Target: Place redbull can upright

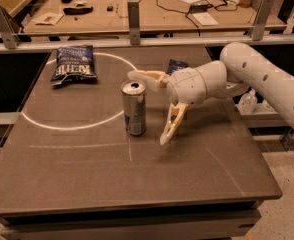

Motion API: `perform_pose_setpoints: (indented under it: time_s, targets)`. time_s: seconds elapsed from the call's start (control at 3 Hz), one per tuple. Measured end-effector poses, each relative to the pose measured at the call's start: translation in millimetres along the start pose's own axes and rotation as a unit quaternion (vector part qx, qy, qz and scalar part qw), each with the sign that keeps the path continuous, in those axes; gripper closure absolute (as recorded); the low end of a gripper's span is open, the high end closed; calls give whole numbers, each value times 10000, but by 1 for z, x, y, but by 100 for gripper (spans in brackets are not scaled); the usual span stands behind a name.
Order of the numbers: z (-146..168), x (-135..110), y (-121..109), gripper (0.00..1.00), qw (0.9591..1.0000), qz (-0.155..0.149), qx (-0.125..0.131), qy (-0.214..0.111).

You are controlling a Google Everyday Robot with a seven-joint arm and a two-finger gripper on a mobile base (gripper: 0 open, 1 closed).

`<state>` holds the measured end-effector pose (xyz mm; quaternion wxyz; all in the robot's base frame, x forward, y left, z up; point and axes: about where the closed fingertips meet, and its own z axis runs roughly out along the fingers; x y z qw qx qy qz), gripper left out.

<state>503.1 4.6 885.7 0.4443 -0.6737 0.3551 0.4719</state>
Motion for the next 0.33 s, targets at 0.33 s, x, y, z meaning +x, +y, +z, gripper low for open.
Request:
perform_pose_setpoints:
  time_s: [0.33]
  targets:
    - [0, 0, 0, 0, 10000, -2, 2, 1]
